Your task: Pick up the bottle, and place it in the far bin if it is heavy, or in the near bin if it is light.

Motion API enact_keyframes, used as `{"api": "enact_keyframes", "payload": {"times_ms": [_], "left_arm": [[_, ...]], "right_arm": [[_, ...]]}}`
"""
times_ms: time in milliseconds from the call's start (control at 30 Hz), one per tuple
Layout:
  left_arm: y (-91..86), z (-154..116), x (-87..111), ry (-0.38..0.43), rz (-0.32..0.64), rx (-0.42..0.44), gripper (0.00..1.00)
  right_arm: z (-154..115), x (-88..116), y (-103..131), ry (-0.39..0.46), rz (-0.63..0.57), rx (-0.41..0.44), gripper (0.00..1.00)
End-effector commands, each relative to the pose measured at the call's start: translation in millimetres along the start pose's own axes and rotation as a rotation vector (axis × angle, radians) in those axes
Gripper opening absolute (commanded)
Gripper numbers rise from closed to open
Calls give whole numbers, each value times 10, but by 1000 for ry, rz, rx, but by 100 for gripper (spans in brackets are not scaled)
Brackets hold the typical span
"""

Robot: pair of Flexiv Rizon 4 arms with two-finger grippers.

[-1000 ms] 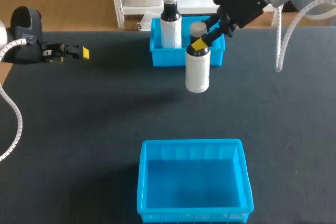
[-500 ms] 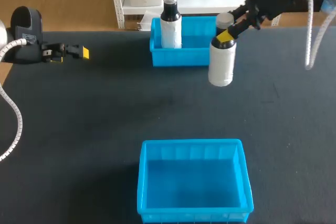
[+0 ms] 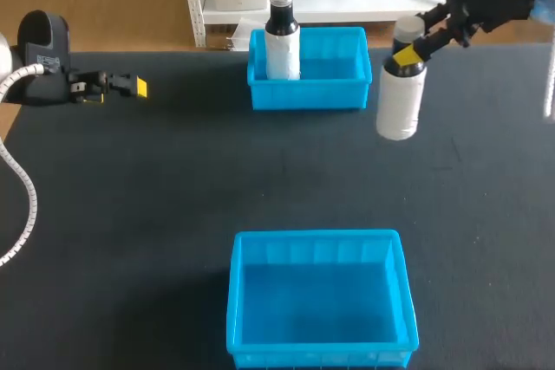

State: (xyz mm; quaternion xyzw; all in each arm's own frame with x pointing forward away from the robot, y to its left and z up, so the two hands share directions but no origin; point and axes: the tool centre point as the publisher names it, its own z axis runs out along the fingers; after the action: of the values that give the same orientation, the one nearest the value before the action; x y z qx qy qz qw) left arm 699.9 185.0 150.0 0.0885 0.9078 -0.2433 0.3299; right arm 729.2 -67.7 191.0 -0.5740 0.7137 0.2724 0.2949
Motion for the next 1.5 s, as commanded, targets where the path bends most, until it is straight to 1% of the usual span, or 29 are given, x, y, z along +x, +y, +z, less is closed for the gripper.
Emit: {"api": "enact_keyframes", "payload": {"times_ms": [33,200,367,533,700,867,1000,1267,1500], "left_arm": [[0,0,0,0,0,0,100],[0,0,0,0,0,0,100],[0,0,0,0,0,0,100],[0,0,0,0,0,0,100],[0,0,0,0,0,0,100],[0,0,0,0,0,0,100],[0,0,0,0,0,0,100],[0,0,0,0,0,0,100],[0,0,0,0,0,0,100]], "right_arm": [[-128,42,62,2,9,50,0],[-255,129,-18,5,38,68,0],[-372,158,-160,21,58,88,0],[-489,142,-324,33,72,113,0],[-564,99,-552,38,76,124,0],[-612,-5,-791,45,65,142,0],[-588,-148,-996,48,41,144,0],[-398,-461,-1370,49,-22,118,0],[-198,-622,-1617,38,-52,88,0]]}}
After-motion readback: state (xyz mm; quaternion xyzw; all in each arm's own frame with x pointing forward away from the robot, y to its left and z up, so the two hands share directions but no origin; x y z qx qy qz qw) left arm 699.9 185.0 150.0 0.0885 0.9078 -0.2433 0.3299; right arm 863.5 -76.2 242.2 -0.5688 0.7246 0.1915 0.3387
